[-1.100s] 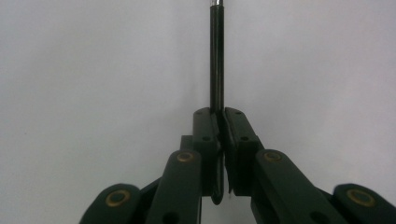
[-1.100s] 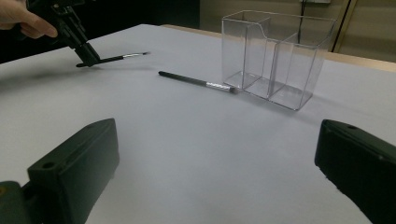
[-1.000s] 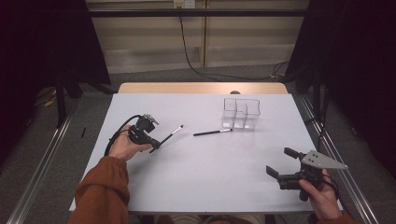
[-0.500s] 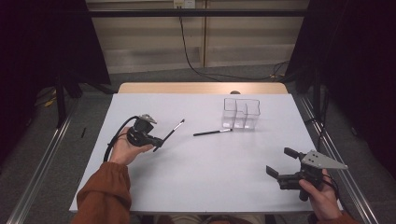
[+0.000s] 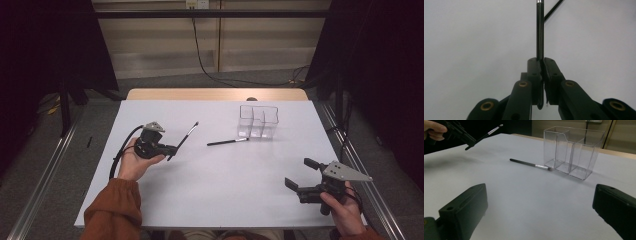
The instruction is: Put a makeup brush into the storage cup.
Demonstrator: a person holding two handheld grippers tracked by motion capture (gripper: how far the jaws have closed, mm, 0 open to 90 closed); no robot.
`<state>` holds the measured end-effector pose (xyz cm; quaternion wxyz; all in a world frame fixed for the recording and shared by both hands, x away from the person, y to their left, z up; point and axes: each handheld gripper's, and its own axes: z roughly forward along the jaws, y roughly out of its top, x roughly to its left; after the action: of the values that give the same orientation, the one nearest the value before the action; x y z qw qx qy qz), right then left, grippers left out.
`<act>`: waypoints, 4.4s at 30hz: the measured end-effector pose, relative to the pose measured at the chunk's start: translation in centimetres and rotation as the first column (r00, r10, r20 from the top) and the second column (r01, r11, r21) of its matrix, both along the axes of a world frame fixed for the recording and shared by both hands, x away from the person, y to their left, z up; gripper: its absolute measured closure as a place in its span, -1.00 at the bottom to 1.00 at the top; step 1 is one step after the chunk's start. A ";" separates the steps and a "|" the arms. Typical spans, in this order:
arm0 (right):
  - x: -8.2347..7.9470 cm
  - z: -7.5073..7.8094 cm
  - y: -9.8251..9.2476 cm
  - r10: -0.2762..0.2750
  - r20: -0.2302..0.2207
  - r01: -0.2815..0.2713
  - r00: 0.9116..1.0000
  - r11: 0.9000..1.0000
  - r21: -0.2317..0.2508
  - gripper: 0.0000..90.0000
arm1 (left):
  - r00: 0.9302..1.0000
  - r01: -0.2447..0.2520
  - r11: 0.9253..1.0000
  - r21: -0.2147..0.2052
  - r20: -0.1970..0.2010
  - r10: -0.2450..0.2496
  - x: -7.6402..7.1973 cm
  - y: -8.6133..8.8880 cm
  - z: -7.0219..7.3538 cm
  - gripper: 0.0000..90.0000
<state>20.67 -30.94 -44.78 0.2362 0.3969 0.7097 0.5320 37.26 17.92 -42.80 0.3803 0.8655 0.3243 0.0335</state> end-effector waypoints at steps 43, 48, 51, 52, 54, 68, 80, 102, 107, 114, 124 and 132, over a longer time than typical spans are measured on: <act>1.8 1.0 2.5 0.066 0.040 -0.067 0.997 0.997 0.030 -1.00 | 0.989 0.014 0.984 -0.179 0.145 0.013 -3.7 -1.5 -0.6 0.87; 1.8 0.9 2.4 0.062 0.039 -0.063 0.997 0.998 0.026 -1.00 | 0.989 0.009 0.979 -0.202 0.143 0.020 -3.7 -1.3 -0.6 0.87; 2.0 1.0 2.6 0.063 0.043 -0.064 0.997 0.997 0.040 -1.00 | 0.988 0.027 0.972 -0.234 0.151 0.009 -4.0 -1.8 -0.5 0.87; 2.1 1.0 2.8 0.064 0.042 -0.066 0.997 0.997 0.042 -1.00 | 0.988 0.035 0.968 -0.249 0.156 0.004 -4.1 -2.1 -0.5 0.87; 2.2 1.0 3.1 0.072 0.042 -0.074 0.997 0.996 0.045 -1.00 | 0.986 0.051 0.965 -0.259 0.165 -0.008 -4.4 -2.7 -0.5 0.87; 4.0 2.8 6.5 0.171 0.071 -0.176 0.983 0.981 0.081 -0.99 | 0.981 0.119 0.943 -0.311 0.182 -0.063 -5.4 -5.1 -0.4 0.87; 5.8 3.8 9.5 0.238 0.080 -0.245 0.968 0.966 0.088 -0.96 | 0.976 0.157 0.931 -0.330 0.195 -0.095 -5.9 -6.4 -0.2 0.87; 8.2 5.2 12.5 0.311 0.073 -0.317 0.948 0.943 0.105 -0.86 | 0.969 0.191 0.905 -0.379 0.220 -0.112 -6.6 -8.1 0.5 0.87; 8.5 5.5 12.5 0.305 0.081 -0.313 0.949 0.944 0.107 -0.63 | 0.965 0.203 0.902 -0.380 0.232 -0.120 -6.7 -8.7 0.7 0.87; 9.0 5.3 12.6 0.325 0.052 -0.329 0.944 0.936 0.125 -0.50 | 0.964 0.212 0.899 -0.383 0.233 -0.128 -6.8 -9.2 0.7 0.87; 9.4 4.9 12.3 0.341 0.006 -0.338 0.940 0.927 0.163 -0.13 | 0.963 0.225 0.899 -0.376 0.227 -0.147 -6.9 -9.6 0.4 0.87; 9.6 4.8 12.3 0.370 -0.005 -0.363 0.929 0.914 0.181 0.30 | 0.962 0.229 0.903 -0.364 0.225 -0.153 -6.8 -9.7 0.2 0.87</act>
<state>30.24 -18.63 -39.95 0.0822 0.2868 0.7259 0.6197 30.43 8.20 -42.61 0.5741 0.7939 0.1998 0.0141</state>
